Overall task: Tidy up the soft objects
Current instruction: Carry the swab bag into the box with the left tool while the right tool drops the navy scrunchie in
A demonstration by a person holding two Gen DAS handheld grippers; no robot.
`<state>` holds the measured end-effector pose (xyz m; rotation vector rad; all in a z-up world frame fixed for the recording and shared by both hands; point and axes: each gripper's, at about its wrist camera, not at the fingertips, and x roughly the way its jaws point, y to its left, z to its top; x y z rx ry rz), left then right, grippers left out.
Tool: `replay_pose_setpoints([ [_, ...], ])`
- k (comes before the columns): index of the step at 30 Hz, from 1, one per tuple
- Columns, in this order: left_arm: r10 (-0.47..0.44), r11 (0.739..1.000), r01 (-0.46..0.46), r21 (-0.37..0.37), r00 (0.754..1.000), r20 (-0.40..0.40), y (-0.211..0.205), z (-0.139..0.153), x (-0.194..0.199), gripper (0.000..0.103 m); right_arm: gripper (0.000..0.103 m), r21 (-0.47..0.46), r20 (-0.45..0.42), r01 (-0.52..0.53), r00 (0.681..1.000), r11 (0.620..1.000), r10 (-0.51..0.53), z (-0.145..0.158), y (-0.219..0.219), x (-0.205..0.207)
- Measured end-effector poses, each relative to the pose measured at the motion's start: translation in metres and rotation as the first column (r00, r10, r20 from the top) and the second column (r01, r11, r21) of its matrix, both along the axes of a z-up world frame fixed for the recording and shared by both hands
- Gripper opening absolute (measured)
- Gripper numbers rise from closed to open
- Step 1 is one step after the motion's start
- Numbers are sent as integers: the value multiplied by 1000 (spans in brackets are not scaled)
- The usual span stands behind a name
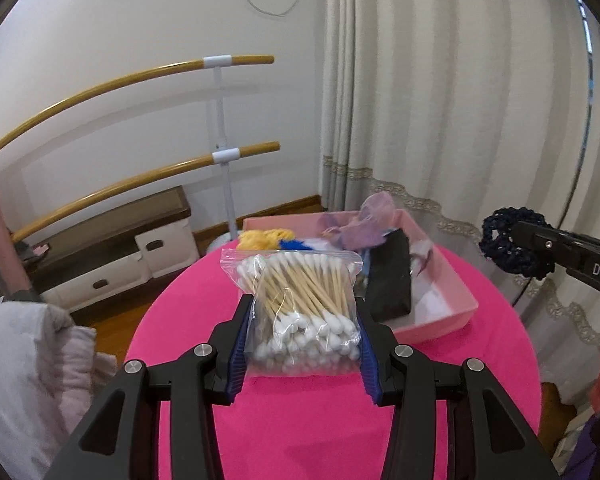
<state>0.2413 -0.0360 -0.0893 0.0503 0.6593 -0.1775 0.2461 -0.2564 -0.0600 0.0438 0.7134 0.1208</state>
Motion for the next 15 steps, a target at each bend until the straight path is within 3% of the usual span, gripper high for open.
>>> replay_pose_setpoints([
  [6,-19,1000,18,-20,1000,-24,-7,9,39,43,12,11,-38,38,999,999,-37,-3,-14,34],
  [15,-23,999,20,-31,995,-100,-22,0,110,43,12,9,-123,75,990,997,-73,-41,-28,74],
])
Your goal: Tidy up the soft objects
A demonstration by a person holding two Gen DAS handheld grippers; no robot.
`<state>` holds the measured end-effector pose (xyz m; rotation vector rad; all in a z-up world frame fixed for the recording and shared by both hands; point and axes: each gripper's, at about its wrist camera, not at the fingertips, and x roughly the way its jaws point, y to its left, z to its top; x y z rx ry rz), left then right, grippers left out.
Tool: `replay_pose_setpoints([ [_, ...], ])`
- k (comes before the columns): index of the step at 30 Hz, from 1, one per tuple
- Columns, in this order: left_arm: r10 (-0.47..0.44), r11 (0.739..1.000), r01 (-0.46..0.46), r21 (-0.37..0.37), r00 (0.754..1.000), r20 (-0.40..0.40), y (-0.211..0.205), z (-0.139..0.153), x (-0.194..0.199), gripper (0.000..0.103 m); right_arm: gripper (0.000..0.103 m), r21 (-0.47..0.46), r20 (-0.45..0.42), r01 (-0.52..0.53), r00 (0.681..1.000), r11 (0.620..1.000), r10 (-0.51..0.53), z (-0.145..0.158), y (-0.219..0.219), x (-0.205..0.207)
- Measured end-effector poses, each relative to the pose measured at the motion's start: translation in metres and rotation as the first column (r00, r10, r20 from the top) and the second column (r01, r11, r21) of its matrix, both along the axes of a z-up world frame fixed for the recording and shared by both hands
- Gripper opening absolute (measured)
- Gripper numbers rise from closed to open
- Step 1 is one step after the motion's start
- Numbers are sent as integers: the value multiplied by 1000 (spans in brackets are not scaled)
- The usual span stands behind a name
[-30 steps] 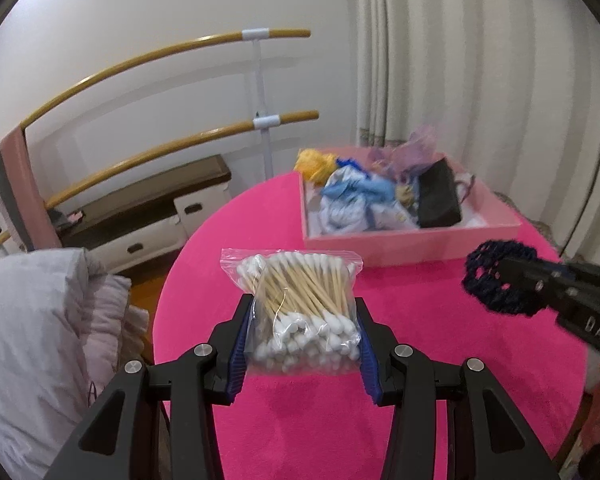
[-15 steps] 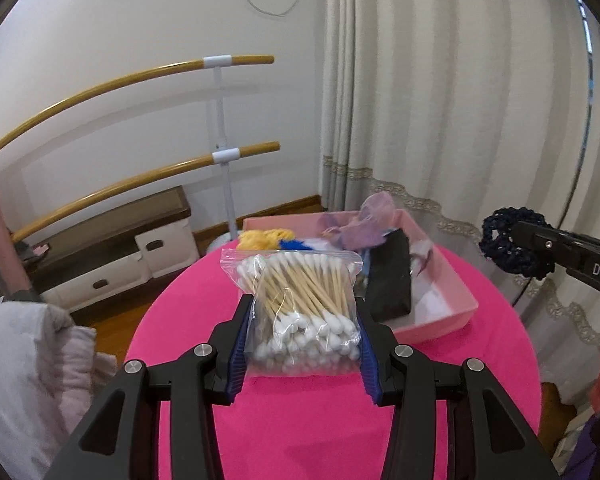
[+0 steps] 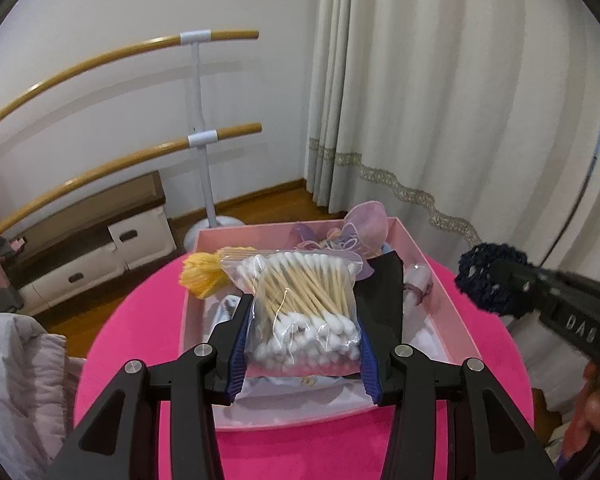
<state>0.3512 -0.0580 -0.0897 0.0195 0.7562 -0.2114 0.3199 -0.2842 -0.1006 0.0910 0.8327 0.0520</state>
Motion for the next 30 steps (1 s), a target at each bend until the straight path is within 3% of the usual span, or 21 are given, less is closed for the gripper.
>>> replay_pose_setpoints([
  [6,-12,1000,12,4,999,-31,-19,-7,33,43,12,1,-47,7,999,1000,-7,-23,-4,13],
  [10,-16,1000,16,7,999,-46,-31,-13,54,46,18,-4,-66,9,998,1000,-9,-31,-3,19],
  [13,-6,1000,7,7,998,-58,-33,-18,68,55,33,1,-73,5,997,1000,-5,-34,-2,20],
  [16,17,1000,-16,20,999,-33,-33,-17,76,89,43,11,-66,7,998,1000,-6,-34,-2,19],
  [18,31,999,-31,32,999,-4,-33,-18,67,102,53,16,-61,8,998,1000,-7,-32,-2,18],
  [24,60,998,-61,35,997,39,-22,-9,35,103,95,14,-48,41,998,999,-41,-27,-2,13],
  [26,78,997,-79,27,996,45,-12,-5,19,103,103,15,-37,47,998,999,-46,-23,-1,10],
  [30,95,995,-97,26,993,66,-2,2,3,103,103,24,-22,37,999,999,-37,-13,5,3],
])
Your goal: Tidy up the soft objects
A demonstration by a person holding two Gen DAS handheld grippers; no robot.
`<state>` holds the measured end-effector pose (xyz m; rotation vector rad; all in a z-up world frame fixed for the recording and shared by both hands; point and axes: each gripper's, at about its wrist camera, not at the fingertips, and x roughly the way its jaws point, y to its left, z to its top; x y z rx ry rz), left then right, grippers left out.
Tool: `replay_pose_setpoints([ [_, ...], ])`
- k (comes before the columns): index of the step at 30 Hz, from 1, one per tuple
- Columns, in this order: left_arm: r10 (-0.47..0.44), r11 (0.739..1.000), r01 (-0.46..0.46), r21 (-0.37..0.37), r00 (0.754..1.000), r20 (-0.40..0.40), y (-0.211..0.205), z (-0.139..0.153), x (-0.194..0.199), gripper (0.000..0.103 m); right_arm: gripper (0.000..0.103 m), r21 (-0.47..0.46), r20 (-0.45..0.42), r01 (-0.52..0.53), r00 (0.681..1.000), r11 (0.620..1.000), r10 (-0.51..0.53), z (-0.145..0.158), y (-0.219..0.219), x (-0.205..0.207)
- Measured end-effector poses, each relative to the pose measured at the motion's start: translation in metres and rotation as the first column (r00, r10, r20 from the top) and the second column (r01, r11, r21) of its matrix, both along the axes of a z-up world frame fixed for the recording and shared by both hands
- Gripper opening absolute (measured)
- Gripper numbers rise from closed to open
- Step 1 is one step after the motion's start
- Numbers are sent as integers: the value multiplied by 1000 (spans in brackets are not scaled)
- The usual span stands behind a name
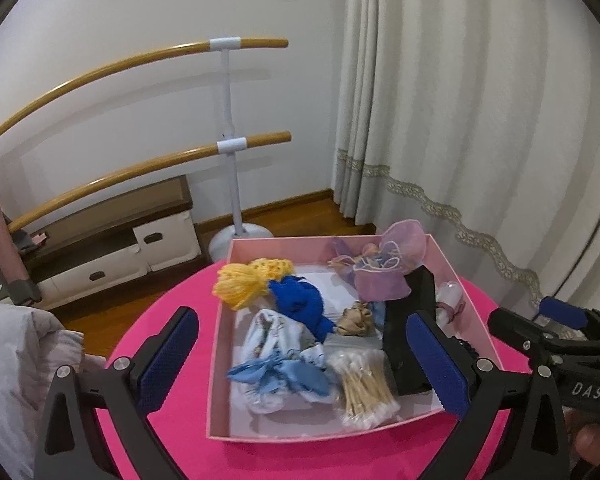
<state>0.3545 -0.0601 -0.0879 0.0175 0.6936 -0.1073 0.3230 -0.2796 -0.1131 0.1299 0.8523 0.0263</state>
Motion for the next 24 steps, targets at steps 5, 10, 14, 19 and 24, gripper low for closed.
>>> replay_pose_setpoints([
  [5,15,1000,-16,21,999,29,12,12,-28,103,103,1,34,2,999,1000,-2,15,9,-11],
  [10,27,999,-29,32,998,65,26,27,-62,103,103,-3,85,1,996,1000,-1,37,18,-32],
  [14,36,998,-41,49,994,104,31,36,-92,103,103,-7,130,4,991,1000,-3,53,25,-60],
  [19,43,997,-53,61,987,154,37,46,-142,103,103,1,190,7,982,1000,-7,70,31,-102],
  [24,32,998,-43,52,982,186,43,57,-189,103,103,-7,232,8,973,1000,-6,86,37,-141],
])
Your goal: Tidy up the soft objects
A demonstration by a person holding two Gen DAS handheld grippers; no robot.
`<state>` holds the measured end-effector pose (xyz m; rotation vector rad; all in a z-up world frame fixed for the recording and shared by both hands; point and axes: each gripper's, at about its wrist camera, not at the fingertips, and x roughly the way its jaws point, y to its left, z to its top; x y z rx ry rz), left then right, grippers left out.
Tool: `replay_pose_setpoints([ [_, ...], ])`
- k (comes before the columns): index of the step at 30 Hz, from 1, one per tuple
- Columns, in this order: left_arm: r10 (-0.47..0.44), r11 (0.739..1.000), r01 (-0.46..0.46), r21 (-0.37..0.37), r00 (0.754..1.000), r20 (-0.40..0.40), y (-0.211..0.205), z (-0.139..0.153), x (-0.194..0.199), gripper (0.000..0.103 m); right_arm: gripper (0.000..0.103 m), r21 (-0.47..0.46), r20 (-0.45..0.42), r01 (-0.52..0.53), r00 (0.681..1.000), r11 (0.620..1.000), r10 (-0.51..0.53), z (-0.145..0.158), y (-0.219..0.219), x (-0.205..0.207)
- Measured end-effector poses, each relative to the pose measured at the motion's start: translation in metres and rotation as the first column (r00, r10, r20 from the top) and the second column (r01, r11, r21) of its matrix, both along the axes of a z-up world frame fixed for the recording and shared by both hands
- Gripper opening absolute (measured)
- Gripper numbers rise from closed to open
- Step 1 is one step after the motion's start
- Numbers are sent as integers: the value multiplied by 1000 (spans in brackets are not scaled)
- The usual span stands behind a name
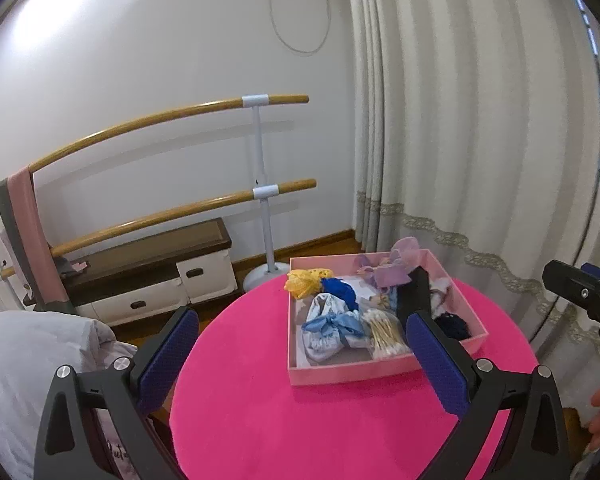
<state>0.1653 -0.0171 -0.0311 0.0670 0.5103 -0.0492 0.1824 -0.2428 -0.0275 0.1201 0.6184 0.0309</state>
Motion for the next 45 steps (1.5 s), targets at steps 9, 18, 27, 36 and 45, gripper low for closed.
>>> replay_pose_setpoints([
  [9,9,1000,-8,-9,998,62,8,17,-90,103,103,-14,81,4,997,1000,-3,22,16,-73],
  [18,41,999,-41,0,997,62,12,14,-168,103,103,-35,158,33,987,999,-27,28,33,-142],
  [27,56,998,-56,-3,996,64,10,19,-225,103,103,-57,211,54,977,997,-40,27,42,-191],
  [36,44,999,-43,-9,997,66,10,24,-246,103,103,-60,193,46,981,997,-33,18,41,-194],
  [45,44,999,-42,-29,997,70,12,25,-240,103,103,-67,190,49,981,997,-36,16,42,-193],
])
